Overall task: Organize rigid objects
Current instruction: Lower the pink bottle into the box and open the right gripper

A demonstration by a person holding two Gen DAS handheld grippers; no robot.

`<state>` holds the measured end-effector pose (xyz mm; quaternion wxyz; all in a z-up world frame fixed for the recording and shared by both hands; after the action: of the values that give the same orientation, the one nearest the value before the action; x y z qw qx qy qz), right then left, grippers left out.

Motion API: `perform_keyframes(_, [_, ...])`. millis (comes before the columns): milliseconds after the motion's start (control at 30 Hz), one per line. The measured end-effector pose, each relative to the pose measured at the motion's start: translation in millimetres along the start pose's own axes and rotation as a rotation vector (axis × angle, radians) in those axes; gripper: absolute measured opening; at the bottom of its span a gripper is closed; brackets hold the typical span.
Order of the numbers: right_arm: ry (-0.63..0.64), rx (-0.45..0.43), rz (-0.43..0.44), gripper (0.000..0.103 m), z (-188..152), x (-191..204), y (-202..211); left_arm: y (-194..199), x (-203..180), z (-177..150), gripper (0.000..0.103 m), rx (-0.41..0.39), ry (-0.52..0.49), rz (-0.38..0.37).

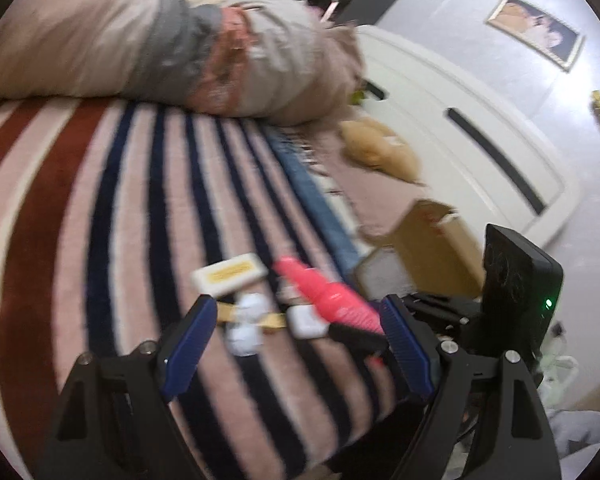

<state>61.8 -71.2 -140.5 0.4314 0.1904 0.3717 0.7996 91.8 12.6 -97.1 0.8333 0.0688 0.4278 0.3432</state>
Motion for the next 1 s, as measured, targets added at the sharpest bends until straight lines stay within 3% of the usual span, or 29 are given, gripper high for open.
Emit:
perform_keyframes(100, [0.012,-0.091,0.067,0.027,9,15,29,-6,-20,8,0.080,-0.010,-0.015,-0.045])
perform_keyframes(167, [0.022,-0.158,0.094,0.027,14,21,50,-6,-34,16,0.071,-0.035,-0.029,-0.074])
perform_keyframes(233, [0.014,-0.206,0.099,0.027,19,17,68,-6,-56,26,0.049,-0.065,-0.063,-0.135])
perform_keyframes(267, [0.000,-0.224,0.106,0.027,21,11,76,-7,-66,30,0.046,-0.066,-0.084,-0.150])
perform_keyframes(300, [-0.017,-0.247,0.112,0.027,22,4,85,-9,-78,35,0.040,-0.069,-0.118,-0.131])
perform_keyframes(433, [-0.058,-0.317,0.119,0.027,21,-26,115,-26,-129,50,0.037,-0.062,-0.243,-0.113])
perform_keyframes(567, [-0.108,-0.381,0.060,0.027,11,-69,143,-61,-182,61,0.034,-0.024,-0.378,-0.082])
perform_keyframes(667, [-0.171,-0.393,0.007,0.027,-1,-106,155,-100,-221,66,0.023,0.030,-0.459,-0.086])
perform_keyframes(800, [-0.283,-0.358,-0.064,0.027,-26,-156,153,-141,-247,59,0.022,0.099,-0.532,-0.094])
perform_keyframes(1000, [-0.347,-0.258,-0.050,0.027,-51,-184,132,-183,-238,47,0.022,0.206,-0.526,-0.038])
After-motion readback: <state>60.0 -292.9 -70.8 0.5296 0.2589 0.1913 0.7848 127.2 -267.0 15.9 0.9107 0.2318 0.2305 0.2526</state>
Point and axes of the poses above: each gripper's, at about its wrist camera, not at the fingertips, and y roughly against the way its jaws point, x to its left, z to its top, the point moved 7 cm from there along -y, roughly the way its jaws point, and after that the axes turned 14 degrees about -z, right-handed, at the moved point
